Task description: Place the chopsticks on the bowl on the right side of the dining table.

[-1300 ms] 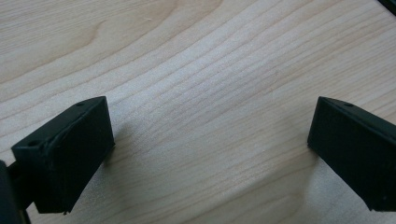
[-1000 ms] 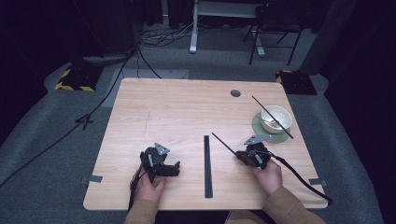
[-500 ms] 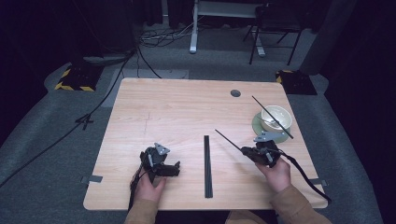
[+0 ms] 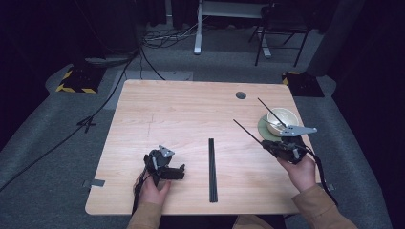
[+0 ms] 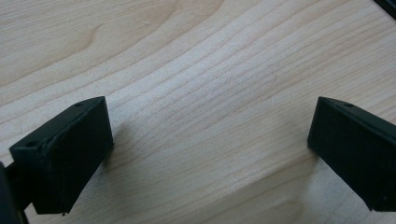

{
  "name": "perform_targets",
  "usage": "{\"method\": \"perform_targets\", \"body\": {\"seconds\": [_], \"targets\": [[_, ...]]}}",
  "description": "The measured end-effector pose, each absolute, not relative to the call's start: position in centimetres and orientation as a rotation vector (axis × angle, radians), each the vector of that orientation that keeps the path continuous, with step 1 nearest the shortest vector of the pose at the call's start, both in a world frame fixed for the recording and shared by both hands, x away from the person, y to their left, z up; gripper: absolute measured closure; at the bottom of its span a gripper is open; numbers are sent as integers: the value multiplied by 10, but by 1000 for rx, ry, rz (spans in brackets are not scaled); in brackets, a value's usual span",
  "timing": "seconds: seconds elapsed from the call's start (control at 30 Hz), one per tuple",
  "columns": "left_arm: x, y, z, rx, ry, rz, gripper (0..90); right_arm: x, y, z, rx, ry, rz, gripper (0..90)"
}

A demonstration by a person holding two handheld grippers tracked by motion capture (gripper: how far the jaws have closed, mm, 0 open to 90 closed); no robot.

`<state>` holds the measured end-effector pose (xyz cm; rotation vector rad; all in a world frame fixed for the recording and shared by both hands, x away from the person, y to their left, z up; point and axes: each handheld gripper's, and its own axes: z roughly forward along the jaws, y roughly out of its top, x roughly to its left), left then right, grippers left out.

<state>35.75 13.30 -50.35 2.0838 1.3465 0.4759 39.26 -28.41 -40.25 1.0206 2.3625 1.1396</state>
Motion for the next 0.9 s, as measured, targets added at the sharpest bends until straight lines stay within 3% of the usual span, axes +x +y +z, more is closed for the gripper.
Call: {"method": "perform_targets", "body": {"seconds": [0.5, 0.9], "targets": [[356, 133, -504, 2085, 1347, 467, 7, 410, -306, -364, 1002, 2274, 1146, 861], [356, 133, -504, 2085, 1343, 472, 9, 438, -333, -357, 1072, 2218, 1125, 861]]}}
